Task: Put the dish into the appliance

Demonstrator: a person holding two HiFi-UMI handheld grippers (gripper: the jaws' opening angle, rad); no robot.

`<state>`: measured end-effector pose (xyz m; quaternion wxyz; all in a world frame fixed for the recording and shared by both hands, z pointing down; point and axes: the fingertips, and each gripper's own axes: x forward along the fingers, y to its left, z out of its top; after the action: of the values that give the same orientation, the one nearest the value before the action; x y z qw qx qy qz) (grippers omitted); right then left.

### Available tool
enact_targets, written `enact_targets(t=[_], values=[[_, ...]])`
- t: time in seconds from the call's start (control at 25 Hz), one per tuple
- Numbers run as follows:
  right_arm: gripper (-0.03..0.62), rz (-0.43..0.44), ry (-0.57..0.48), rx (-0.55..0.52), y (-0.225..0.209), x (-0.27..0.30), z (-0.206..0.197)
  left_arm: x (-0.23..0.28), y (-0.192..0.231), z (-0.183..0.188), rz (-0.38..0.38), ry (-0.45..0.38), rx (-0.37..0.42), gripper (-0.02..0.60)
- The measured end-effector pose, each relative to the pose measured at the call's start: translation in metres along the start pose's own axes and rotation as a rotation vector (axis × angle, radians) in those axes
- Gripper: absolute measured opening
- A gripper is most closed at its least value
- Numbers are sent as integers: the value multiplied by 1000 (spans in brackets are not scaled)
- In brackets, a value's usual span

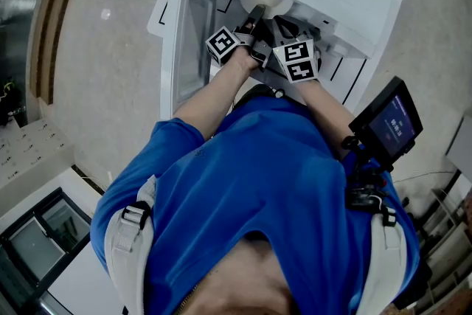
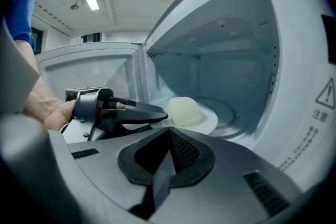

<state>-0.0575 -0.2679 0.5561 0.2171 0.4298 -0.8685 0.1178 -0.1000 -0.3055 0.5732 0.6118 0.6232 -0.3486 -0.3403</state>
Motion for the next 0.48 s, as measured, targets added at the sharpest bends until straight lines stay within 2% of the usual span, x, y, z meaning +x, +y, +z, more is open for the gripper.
enact_targets(t=[0.16, 0.48], values=[[3, 0, -2, -2, 0, 3, 1, -7, 0, 2, -16, -9, -18, 64], [2, 0, -6, -9, 2, 3, 0, -20, 1, 8, -39, -23, -3, 64]])
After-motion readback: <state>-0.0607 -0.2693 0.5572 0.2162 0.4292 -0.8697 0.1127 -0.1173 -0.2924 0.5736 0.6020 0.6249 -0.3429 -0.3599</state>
